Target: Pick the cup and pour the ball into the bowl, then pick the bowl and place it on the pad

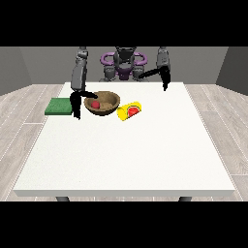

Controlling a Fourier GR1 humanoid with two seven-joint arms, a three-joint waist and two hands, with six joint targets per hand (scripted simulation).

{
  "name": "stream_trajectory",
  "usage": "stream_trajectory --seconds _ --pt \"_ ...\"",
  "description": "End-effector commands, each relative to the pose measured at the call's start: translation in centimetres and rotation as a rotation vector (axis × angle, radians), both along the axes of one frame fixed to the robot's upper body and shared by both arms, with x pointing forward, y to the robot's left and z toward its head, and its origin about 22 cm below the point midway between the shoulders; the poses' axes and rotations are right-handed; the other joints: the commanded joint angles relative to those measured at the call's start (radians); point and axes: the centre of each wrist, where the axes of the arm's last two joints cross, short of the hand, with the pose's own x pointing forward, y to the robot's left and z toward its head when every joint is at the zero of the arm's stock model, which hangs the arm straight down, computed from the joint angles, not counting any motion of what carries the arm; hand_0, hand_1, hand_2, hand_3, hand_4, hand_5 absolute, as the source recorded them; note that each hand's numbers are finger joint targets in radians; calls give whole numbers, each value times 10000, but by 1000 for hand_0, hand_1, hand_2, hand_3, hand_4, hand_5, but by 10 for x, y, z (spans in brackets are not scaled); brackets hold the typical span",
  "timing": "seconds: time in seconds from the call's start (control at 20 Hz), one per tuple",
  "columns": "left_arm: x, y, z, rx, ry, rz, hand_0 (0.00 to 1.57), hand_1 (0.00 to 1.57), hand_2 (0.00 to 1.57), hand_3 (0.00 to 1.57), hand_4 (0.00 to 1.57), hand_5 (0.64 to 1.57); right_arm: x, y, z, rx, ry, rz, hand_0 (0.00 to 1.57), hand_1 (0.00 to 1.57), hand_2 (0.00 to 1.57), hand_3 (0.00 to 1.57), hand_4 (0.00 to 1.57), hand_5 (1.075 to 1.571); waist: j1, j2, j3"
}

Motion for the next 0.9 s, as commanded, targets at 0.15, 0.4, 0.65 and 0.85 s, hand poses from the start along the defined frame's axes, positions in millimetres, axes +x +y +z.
stream_trajectory --seconds 0.15,0.4,0.65,0.85 --pt "-3 -16 8 254 -127 -153 0 0 0 0 0 1561 20 43 4 828 626 -152 0 0 0 0 242 1532 475 123 168" --pt "2 24 -14 93 919 166 0 0 0 0 0 1564 26 48 12 656 1356 321 0 0 0 0 362 1546 -127 -764 159" --pt "-7 33 -39 -194 818 458 0 0 0 0 0 1564 25 93 1 792 1636 462 0 0 0 0 366 1547 -217 -841 159" --pt "-1 26 -5 8 485 82 0 0 0 0 0 1567 -1 56 -29 -772 3431 -565 1570 1570 1571 823 656 1570 255 -494 155"
